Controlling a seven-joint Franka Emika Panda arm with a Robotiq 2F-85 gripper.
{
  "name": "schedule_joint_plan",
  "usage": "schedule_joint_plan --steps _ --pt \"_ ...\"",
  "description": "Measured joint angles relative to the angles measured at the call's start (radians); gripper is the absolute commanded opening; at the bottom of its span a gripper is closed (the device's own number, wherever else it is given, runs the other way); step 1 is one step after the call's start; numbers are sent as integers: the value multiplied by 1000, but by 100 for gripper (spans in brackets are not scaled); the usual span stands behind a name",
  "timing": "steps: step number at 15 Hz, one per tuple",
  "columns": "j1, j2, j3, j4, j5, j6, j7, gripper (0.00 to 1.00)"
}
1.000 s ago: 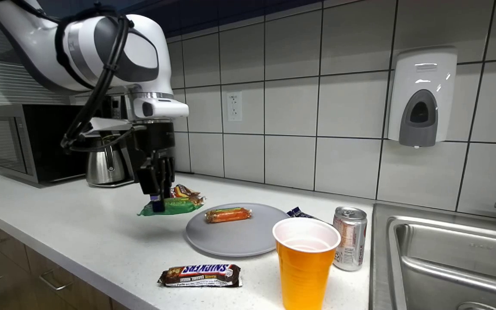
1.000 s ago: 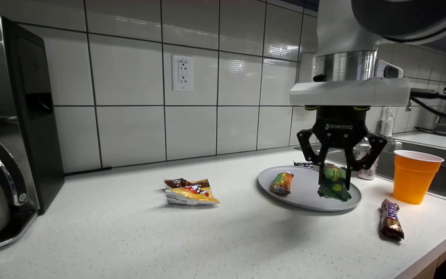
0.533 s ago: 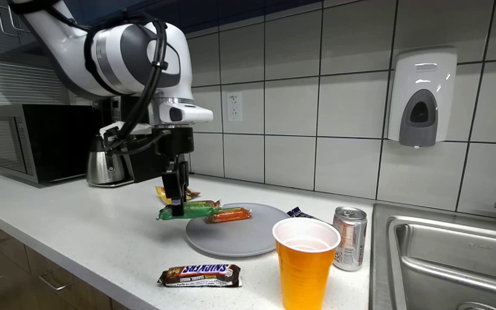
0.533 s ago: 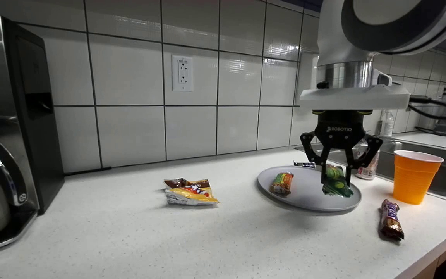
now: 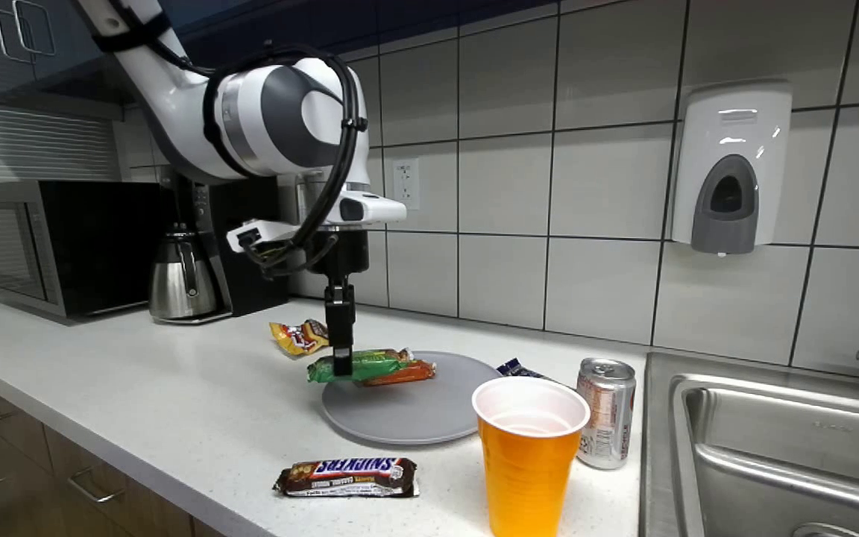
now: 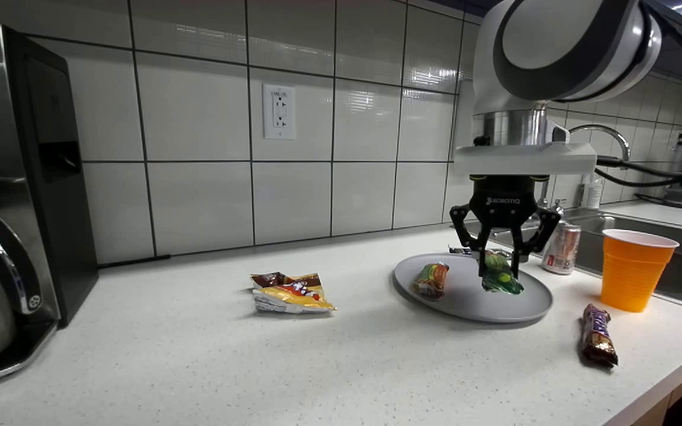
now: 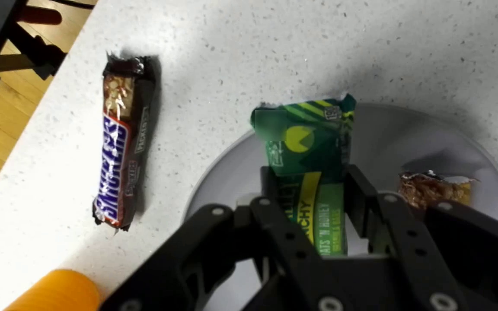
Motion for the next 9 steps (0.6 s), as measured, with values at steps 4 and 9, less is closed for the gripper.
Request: schedule_joint_plan --steps 4,9 --pt "0 57 -11 50 0 1 -30 16" --pt "0 118 -19 104 0 1 -45 16"
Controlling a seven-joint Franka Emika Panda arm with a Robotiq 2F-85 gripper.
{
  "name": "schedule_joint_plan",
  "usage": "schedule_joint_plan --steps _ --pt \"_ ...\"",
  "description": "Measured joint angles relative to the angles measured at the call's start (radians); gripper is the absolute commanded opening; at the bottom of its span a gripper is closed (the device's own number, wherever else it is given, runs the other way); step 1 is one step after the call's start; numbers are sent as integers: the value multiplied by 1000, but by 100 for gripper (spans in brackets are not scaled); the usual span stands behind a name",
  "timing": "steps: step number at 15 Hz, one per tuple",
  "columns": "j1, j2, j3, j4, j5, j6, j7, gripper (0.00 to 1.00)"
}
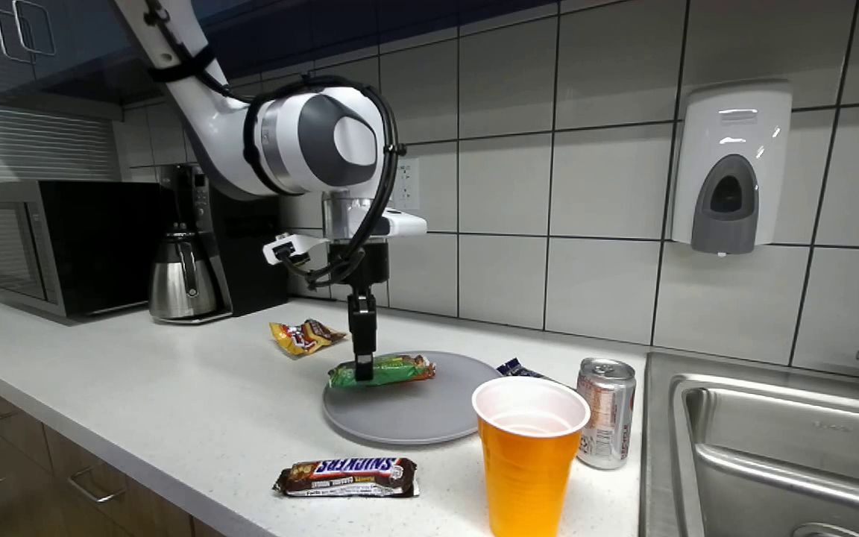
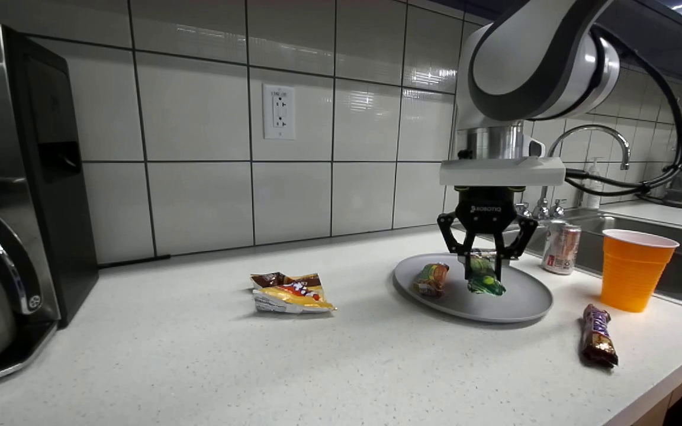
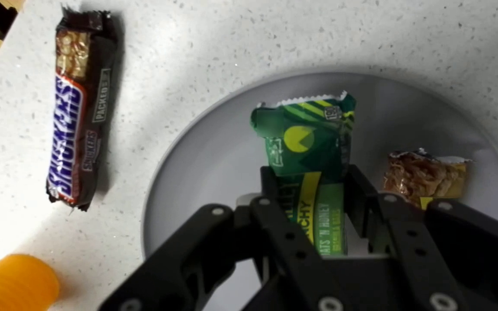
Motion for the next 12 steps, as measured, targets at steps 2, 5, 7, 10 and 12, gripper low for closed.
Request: schedule_joint_plan --steps 2,5,7,10,12 --pt "0 21 -5 18 0 0 -1 16" --pt "1 48 -10 40 1 0 -1 16" --pt "1 64 -13 52 1 0 -1 16" --pt "3 83 -16 67 1 0 -2 16" --pt "4 93 -18 74 1 0 -2 16"
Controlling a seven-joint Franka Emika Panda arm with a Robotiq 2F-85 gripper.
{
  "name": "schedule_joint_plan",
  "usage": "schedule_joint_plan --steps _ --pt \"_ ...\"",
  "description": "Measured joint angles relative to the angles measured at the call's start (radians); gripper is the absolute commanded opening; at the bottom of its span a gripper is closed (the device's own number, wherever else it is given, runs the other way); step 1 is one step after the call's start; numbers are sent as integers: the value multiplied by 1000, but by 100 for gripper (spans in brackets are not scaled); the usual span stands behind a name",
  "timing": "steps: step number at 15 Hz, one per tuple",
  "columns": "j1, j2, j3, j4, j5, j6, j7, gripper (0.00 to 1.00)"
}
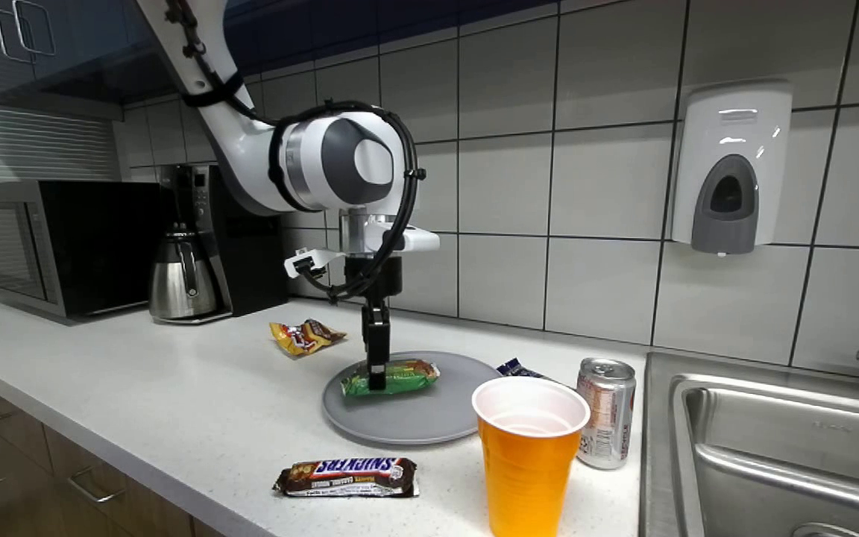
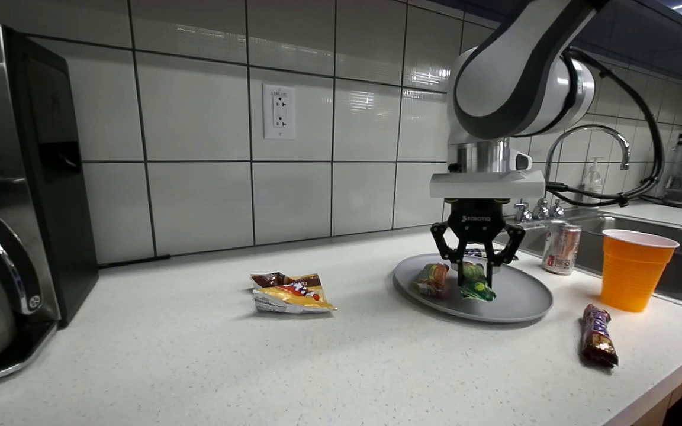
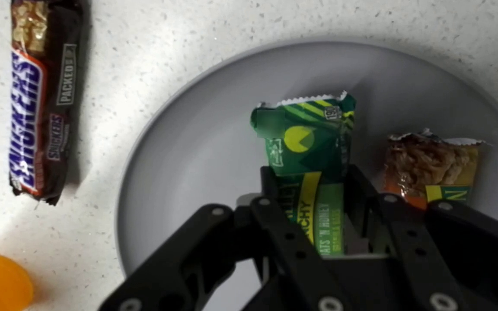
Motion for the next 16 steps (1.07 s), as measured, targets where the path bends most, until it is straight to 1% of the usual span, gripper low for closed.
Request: schedule_joint_plan --steps 11,12,13,14,16 --pt "7 48 -3 36 0 0 -6 16" --pt "8 52 -3 38 0 0 -6 66" --pt "9 55 -3 41 1 0 -6 68" --pt "10 58 -3 43 1 0 -6 74" --pt "12 60 -3 46 2 0 -6 88"
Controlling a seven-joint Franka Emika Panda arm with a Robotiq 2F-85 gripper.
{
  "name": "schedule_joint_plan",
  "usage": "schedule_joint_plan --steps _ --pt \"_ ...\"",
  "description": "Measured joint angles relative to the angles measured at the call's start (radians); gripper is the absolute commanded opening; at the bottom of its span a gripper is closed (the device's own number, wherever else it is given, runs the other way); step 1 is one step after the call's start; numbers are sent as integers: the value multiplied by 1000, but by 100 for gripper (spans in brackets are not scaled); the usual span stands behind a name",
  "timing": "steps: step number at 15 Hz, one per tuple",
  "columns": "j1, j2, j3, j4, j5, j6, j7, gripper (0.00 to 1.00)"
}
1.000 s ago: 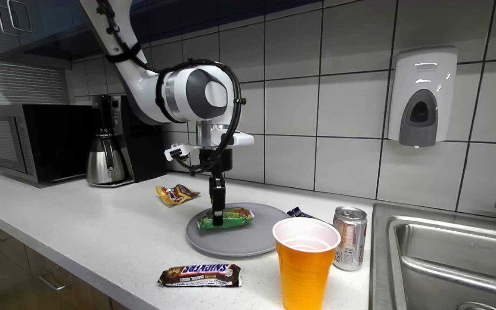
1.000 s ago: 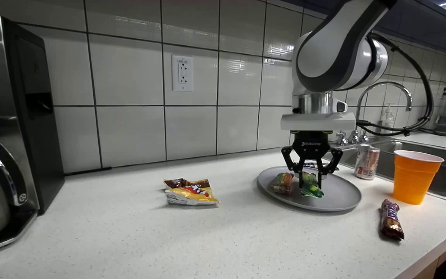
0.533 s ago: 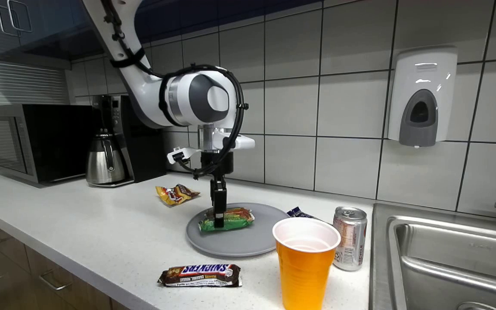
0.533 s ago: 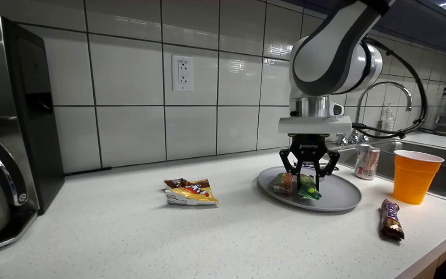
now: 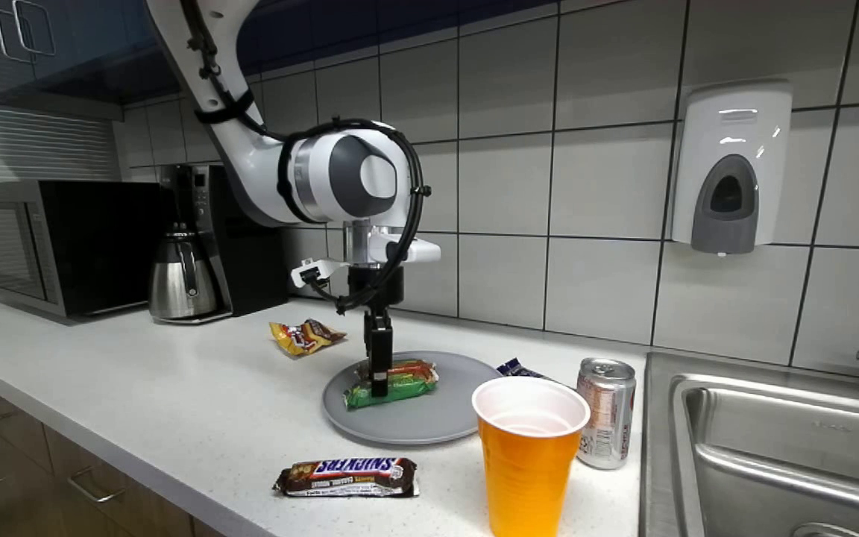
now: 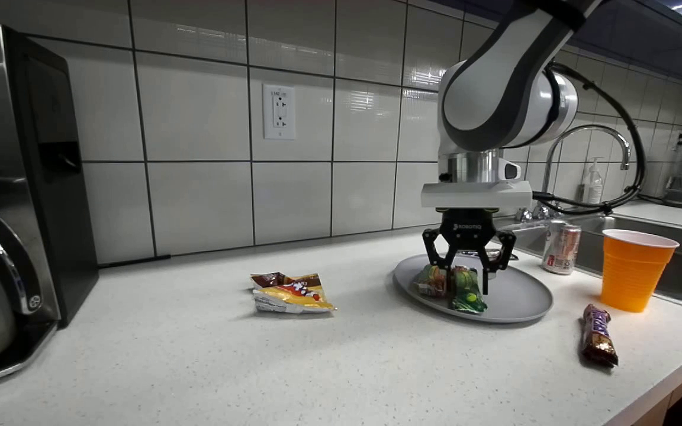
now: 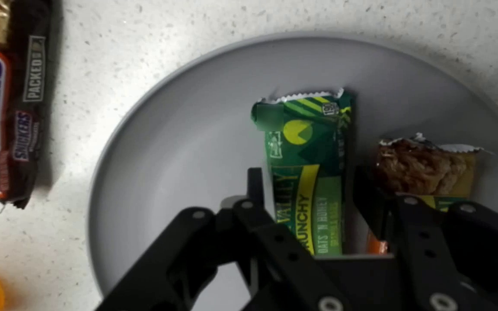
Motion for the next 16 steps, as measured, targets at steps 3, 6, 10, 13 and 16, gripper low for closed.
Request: schedule_joint_plan --steps 3,6,10,13,16 --pt "1 -1 0 8 6 0 -1 100" --pt "1 -9 -1 13 18 0 -2 100" --pt "1 -32 -6 7 39 0 -10 100" --pt "1 -64 -12 -17 49 -1 -11 100" --pt "1 -108 -19 -56 51 -1 -11 100"
